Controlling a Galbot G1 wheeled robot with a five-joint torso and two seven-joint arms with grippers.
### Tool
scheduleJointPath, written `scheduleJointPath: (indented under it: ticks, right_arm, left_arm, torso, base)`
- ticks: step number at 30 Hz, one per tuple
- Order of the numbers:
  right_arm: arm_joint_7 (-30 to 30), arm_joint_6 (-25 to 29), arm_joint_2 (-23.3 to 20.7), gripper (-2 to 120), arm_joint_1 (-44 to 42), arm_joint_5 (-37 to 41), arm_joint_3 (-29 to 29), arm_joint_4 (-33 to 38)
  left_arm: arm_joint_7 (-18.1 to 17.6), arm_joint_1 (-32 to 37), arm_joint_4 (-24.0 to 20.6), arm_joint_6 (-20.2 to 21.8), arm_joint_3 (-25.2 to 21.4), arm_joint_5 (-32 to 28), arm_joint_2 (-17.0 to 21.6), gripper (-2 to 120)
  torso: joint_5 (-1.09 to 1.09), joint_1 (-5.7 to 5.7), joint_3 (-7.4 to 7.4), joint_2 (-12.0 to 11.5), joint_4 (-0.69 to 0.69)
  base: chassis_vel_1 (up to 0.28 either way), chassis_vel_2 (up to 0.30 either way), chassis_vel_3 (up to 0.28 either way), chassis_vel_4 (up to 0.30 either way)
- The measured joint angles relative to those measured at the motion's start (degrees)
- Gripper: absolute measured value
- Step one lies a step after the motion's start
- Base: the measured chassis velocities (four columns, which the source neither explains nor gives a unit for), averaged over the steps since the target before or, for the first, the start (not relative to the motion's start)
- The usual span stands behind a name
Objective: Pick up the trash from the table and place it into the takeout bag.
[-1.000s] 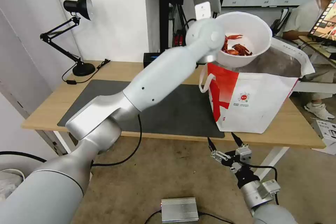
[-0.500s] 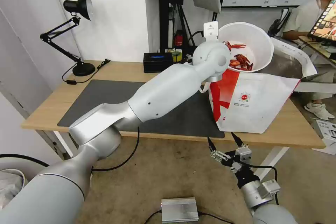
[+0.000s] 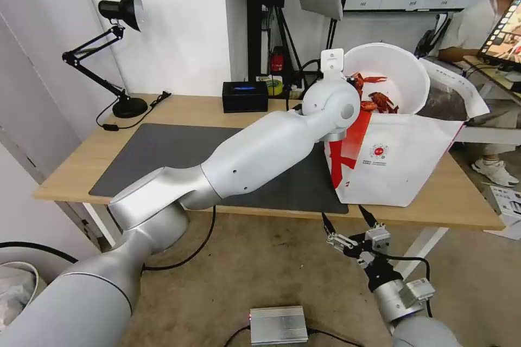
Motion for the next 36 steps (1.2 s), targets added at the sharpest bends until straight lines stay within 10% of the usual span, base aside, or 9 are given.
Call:
scheduleJointPath:
  ticks: [5,28,36]
  right_arm:
    - [0.0,0.0,0.0,100,0.0,0.0,0.0,0.0]
    - [0.0,0.0,0.0,100,0.0,0.0,0.0,0.0]
    - [0.0,0.0,0.0,100,0.0,0.0,0.0,0.0]
  left_arm:
    - [0.2,0.0,-0.1,0.0,0.1,0.3,0.0,0]
    - [1.1,-1.6,-3.6,2.1,0.6,-4.5,0.0,86]
    - [1.2,-0.8,-4.2,1.5,0.3,-3.2,0.1,100]
  torso:
    - [0.0,0.0,0.0,0.0,0.0]
    - [0.0,0.0,0.0,0.0,0.0]
    - [0.0,0.0,0.0,0.0,0.0]
  base:
    - [0.0,0.0,0.0,0.0]
    - [0.0,0.0,0.0,0.0]
    - [0.0,0.0,0.0,0.0]
